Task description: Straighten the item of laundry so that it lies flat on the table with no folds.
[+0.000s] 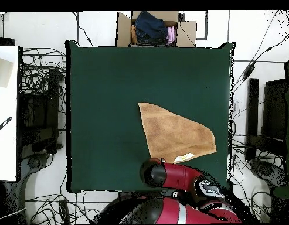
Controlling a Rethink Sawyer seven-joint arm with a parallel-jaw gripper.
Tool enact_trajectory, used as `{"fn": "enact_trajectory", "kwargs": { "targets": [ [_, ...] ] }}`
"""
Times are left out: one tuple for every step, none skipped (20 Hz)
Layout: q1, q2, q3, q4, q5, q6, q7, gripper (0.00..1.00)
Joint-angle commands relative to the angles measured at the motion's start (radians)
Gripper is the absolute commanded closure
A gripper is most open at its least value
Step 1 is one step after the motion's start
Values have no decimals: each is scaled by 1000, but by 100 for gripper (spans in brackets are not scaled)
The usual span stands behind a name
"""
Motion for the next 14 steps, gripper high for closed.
{"fn": "enact_trajectory", "kwargs": {
  "targets": [
    [25,67,52,-78,-37,-43,126,0],
    [29,74,47,-77,-38,-58,132,0],
    [34,81,43,-78,-40,-69,135,0],
    [35,88,41,-79,-42,-79,138,0],
    [37,93,37,-77,-44,-91,143,0],
    [39,99,35,-76,-47,-103,147,0],
    [42,105,31,-74,-48,-114,152,0],
    [44,110,28,-73,-51,-125,155,0],
    [43,114,28,-70,-53,-134,159,0],
    [44,117,25,-68,-54,-141,162,0],
    [42,121,27,-67,-55,-144,163,0],
    [42,123,27,-66,-57,-145,163,0],
    [42,126,23,-60,-61,-158,167,0],
    [42,129,21,-59,-63,-161,166,0]
  ]
}}
